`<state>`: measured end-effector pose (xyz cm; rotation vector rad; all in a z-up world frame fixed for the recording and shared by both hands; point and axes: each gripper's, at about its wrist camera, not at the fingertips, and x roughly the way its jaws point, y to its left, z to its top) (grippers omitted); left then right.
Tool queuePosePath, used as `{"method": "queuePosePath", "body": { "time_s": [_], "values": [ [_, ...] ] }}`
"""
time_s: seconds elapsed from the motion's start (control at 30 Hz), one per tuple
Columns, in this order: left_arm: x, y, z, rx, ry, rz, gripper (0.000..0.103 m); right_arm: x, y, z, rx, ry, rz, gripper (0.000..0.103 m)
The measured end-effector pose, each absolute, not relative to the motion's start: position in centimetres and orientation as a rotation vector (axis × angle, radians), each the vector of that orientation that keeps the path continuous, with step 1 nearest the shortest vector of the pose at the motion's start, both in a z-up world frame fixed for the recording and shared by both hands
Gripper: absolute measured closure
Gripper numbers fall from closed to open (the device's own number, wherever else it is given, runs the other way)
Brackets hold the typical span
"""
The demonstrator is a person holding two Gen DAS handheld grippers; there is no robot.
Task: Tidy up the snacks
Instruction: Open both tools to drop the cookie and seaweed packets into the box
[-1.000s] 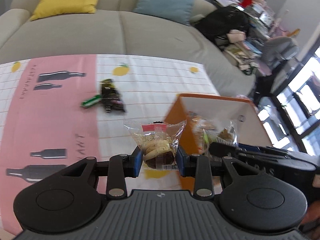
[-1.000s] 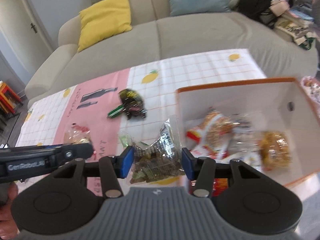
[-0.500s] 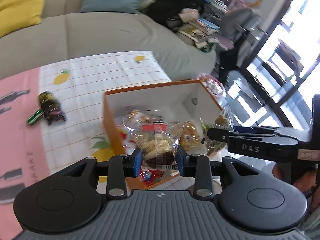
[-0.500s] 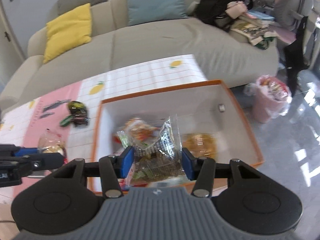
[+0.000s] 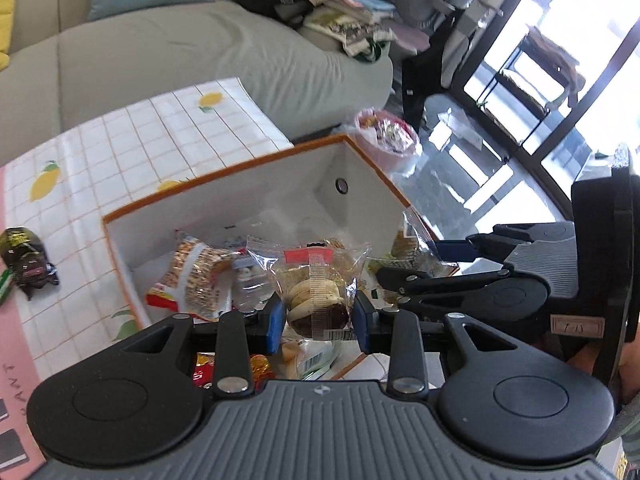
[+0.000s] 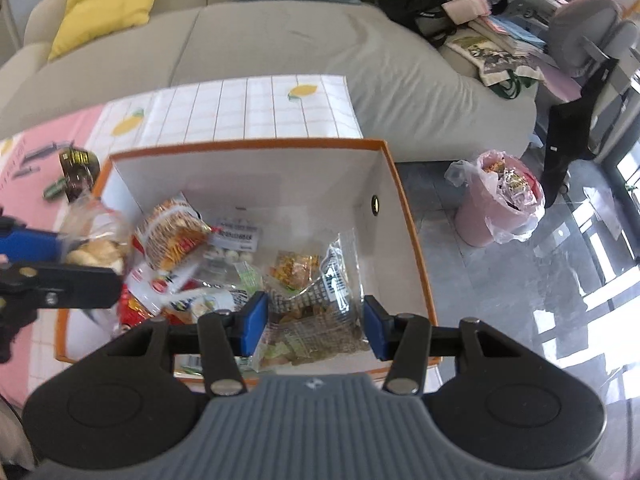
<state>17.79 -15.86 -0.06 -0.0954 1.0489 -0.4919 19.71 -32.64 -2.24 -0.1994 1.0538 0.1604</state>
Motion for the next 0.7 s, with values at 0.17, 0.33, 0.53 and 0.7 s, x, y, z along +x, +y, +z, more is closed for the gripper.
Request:
{"method": "queuePosePath", "body": {
  "time_s": [0.17, 0.33, 0.53, 0.7],
  "values": [
    [19.3, -16.9, -2.0, -0.075, 1.105, -0.489, 0.064, 20.6, -32.1, -4.0, -0.312, 1.084, 0.169, 0.053],
    [20.8, -17.1, -3.8, -0.092, 1.166, -0.487, 0.064, 21.3, -32.5, -5.8, -0.350, 1.127, 0.172, 0.053],
    [21.9, -17.3, -5.5, -0.106, 1.219, -0.493, 0.064, 22.0, -32.4, -7.8, -0.416, 1.160, 0.172, 0.053],
    [22.3, -17.7, -6.7, -0.100, 1.256, -0.492, 0.064, 22.5, -32.3, -9.0, -0.444, 1.192, 0.169, 0.052]
  ]
}}
